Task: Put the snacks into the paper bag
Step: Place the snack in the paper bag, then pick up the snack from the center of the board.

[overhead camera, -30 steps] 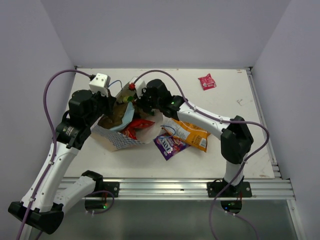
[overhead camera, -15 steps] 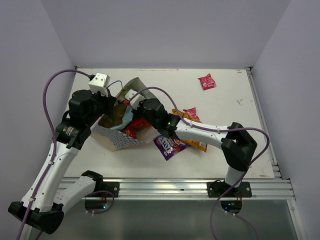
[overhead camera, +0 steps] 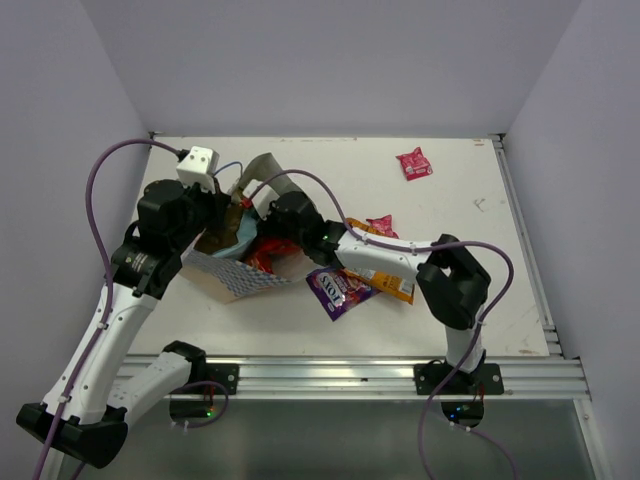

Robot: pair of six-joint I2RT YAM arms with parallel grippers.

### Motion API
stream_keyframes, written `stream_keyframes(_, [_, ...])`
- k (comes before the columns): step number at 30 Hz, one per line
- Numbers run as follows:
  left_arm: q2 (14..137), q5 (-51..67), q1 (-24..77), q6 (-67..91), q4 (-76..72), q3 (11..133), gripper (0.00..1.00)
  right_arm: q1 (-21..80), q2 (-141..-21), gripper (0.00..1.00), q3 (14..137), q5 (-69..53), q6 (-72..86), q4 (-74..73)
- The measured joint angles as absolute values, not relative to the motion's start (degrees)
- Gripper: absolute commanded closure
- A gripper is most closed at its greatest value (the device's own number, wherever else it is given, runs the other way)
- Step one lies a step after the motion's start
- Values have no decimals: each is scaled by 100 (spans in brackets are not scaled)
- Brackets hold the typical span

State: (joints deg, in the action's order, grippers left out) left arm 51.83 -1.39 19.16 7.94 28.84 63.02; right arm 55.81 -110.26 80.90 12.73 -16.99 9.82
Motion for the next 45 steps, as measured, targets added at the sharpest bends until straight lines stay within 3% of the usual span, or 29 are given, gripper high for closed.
stream_keyframes(6, [5151, -158, 1916, 797, 2873, 6302, 100, 5389, -10836, 53, 8090, 742, -1420, 644])
stream_keyframes(7, [5144, -158, 1916, 797, 2873, 6302, 100, 5369, -10739, 46, 8090, 670, -1406, 552])
stream_keyframes(20, [5135, -189, 1916, 799, 2875, 6302, 100, 5273, -8814, 11, 8169, 377, -1142, -95])
stream_keyframes(28, [5129, -207, 1916, 801, 2871, 6300, 100, 4748, -7703, 1, 7542, 982, -473, -305])
stream_keyframes(45, [5116, -213, 1916, 838, 2847, 6300, 100, 3489, -6372, 2, 5518, 2353, 2060, -1197])
